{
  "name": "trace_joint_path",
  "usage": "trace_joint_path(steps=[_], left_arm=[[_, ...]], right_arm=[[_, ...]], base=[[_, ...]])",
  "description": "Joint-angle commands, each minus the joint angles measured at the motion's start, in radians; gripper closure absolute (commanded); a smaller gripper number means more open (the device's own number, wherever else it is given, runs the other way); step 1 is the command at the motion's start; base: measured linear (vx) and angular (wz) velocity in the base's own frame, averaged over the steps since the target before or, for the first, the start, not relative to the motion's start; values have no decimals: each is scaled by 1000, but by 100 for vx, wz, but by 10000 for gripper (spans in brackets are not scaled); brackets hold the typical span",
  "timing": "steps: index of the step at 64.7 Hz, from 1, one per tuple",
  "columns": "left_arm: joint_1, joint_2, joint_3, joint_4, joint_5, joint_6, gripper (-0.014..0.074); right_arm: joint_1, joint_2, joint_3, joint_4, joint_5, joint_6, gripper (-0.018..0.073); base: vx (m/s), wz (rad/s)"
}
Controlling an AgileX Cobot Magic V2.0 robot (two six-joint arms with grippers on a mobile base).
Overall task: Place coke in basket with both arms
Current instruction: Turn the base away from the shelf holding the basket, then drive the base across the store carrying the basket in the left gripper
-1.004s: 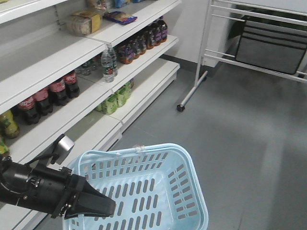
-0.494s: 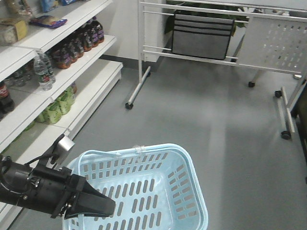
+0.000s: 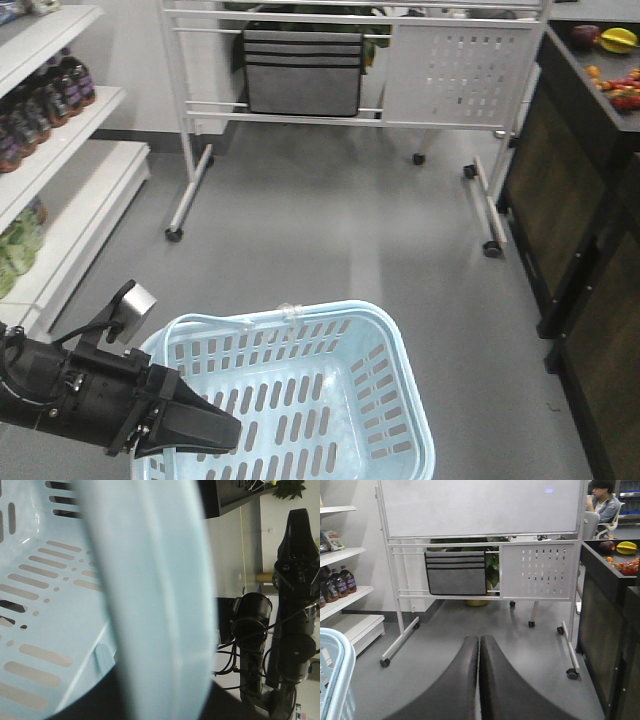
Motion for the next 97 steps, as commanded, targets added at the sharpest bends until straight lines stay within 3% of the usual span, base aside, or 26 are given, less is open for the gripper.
trace_joint_path(steps=[1,39,97], left_arm=[[-3,-35,-19,-75,59,12,604],[-3,-35,-19,-75,59,12,604],[-3,-35,-19,-75,59,12,603]], right_arm=[[-5,-19,11,-1,-70,-5,568],[-5,-19,11,-1,-70,-5,568],[-5,-19,11,-1,-70,-5,568]], base=[[4,-34],[7,-24],[16,0]])
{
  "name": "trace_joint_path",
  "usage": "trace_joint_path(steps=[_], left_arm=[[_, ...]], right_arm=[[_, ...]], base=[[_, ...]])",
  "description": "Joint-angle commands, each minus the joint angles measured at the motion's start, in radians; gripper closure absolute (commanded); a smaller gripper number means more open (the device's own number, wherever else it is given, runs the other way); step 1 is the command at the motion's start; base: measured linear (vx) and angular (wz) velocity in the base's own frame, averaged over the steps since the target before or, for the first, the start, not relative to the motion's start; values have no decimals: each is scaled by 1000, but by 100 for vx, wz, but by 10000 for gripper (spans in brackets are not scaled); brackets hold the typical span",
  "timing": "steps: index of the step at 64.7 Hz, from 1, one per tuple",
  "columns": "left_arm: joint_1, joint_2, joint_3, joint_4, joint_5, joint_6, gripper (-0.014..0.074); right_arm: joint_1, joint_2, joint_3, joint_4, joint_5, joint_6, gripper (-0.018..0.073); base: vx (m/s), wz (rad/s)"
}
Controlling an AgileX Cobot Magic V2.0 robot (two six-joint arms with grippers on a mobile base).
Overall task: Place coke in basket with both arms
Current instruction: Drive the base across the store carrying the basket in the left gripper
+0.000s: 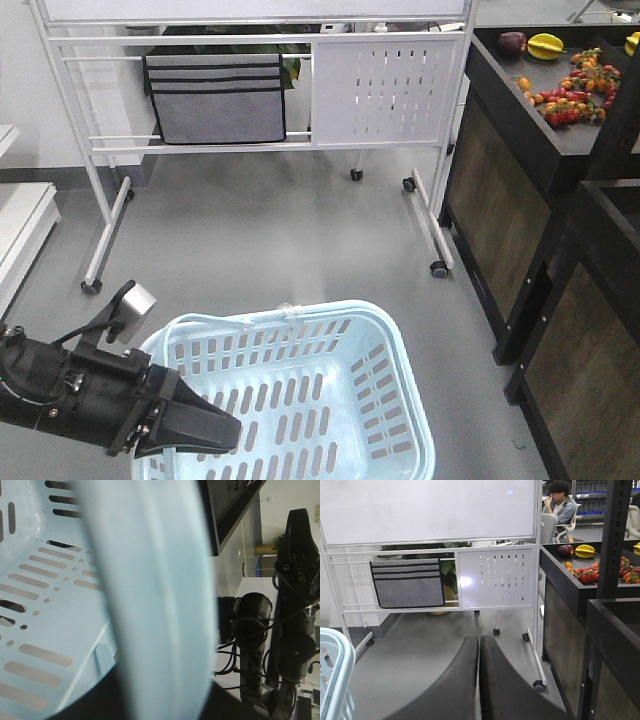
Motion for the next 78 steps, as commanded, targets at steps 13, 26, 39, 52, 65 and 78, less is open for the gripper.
trace_joint_path(steps=[13,26,39,52,65,78], left_arm=[[-3,-35,-19,-75,59,12,603],[-3,-35,-19,-75,59,12,603],[-3,-35,-19,-75,59,12,603],[-3,-35,-19,-75,59,12,603],[-3,-35,-19,-75,59,12,603],[-3,-35,-19,-75,59,12,603]], right_arm=[[-5,-19,11,-1,-70,-5,568],[-5,-19,11,-1,-70,-5,568],[-5,-19,11,-1,-70,-5,568],[-5,-19,11,-1,-70,-5,568],[-5,-19,11,-1,-70,-5,568],[-5,-19,11,-1,-70,-5,568]], base=[[20,1],[21,1],[21,1],[21,2],[21,6],[21,8]])
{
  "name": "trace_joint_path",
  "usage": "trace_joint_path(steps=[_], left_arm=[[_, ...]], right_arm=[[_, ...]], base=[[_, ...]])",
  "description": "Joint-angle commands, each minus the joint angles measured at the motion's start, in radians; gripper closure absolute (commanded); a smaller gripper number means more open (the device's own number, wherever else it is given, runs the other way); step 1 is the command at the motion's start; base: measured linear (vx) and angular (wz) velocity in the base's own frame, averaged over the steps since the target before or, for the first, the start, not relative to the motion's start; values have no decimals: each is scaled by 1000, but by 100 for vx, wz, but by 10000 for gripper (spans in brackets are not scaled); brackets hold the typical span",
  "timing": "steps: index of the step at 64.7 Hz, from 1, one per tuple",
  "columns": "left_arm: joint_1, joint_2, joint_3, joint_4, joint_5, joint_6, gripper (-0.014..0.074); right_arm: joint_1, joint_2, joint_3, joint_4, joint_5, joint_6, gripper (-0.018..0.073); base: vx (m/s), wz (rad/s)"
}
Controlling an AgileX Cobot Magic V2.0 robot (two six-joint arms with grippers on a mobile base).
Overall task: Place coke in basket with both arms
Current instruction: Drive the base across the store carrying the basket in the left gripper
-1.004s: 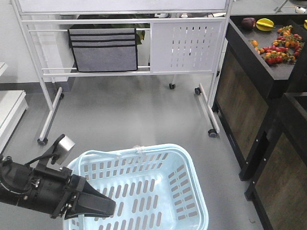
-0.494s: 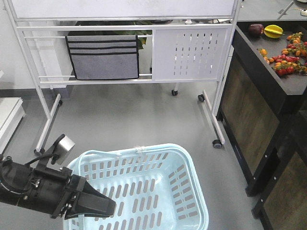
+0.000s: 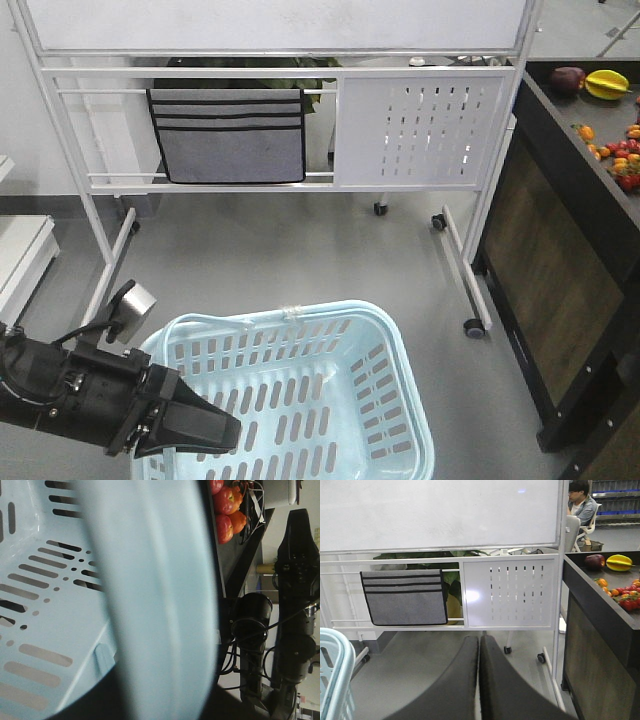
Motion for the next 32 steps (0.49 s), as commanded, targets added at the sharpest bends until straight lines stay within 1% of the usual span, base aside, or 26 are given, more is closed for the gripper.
trace_joint_path(steps=[1,32], left_arm=[[-3,-35,-19,-75,59,12,603],[-3,-35,-19,-75,59,12,603]], right_arm=[[-5,-19,11,-1,-70,-5,568],[-5,-19,11,-1,-70,-5,568]], base=[[21,7],[20,5]])
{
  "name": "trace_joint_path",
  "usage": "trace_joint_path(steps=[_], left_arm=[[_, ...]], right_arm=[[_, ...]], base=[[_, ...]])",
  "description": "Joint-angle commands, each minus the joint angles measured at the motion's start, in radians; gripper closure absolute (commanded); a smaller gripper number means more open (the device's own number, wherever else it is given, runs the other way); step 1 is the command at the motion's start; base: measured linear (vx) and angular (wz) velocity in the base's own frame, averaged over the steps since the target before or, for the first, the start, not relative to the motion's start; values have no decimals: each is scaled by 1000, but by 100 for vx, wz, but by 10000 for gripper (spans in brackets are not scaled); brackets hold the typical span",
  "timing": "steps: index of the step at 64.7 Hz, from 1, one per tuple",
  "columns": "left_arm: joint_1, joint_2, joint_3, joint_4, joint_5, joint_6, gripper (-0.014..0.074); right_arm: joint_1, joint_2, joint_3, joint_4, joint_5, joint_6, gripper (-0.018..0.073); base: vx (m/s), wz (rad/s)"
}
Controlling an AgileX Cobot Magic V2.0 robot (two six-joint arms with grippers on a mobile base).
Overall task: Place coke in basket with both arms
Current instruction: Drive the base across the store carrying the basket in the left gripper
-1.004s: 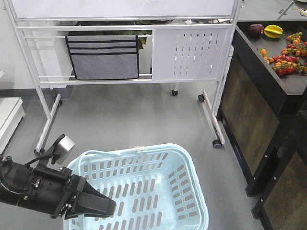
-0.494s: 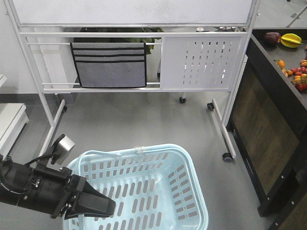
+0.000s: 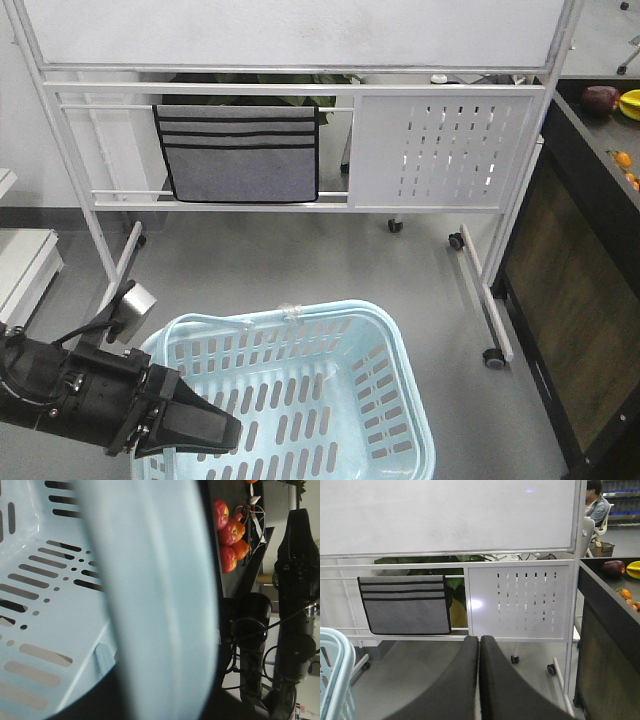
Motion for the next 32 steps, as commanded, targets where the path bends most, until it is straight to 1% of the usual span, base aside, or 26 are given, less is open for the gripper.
trace_joint_path(steps=[1,18,32], left_arm=[[-3,-35,-19,-75,59,12,603],[-3,-35,-19,-75,59,12,603],[-3,-35,-19,-75,59,12,603]], right_arm=[[-5,-19,11,-1,-70,-5,568],[-5,-19,11,-1,-70,-5,568],[-5,-19,11,-1,-70,-5,568]], base=[[21,6],[20,11],[19,27]])
